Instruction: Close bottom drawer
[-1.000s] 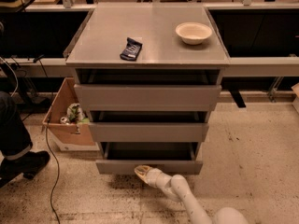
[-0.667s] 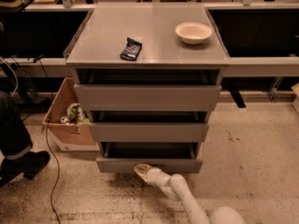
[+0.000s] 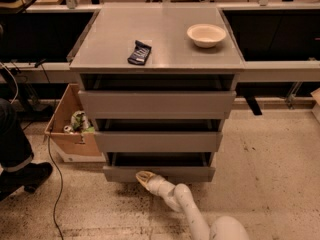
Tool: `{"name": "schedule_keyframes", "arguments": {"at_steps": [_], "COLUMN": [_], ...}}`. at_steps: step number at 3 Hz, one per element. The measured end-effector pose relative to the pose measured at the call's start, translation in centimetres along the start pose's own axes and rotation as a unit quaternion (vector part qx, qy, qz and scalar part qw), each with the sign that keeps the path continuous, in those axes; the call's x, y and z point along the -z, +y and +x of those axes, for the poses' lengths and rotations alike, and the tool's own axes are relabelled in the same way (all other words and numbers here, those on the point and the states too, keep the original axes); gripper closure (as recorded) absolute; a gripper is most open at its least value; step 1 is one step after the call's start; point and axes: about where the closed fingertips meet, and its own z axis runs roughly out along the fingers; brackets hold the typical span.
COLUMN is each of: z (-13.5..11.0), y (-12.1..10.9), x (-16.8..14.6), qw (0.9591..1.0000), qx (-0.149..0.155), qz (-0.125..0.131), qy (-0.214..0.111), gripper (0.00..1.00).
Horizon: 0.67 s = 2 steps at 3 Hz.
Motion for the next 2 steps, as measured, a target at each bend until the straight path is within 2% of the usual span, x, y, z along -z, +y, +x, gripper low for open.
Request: {"name": "schedule_keyframes", "arguments": {"at_steps": [2], "z": [-3.0], "y": [0.9], "x": [-5.8], "qw": [0.9982], "qx": [-0.01], "qz": [0.02], "qy": [-0.057], "gripper": [1.0]}}
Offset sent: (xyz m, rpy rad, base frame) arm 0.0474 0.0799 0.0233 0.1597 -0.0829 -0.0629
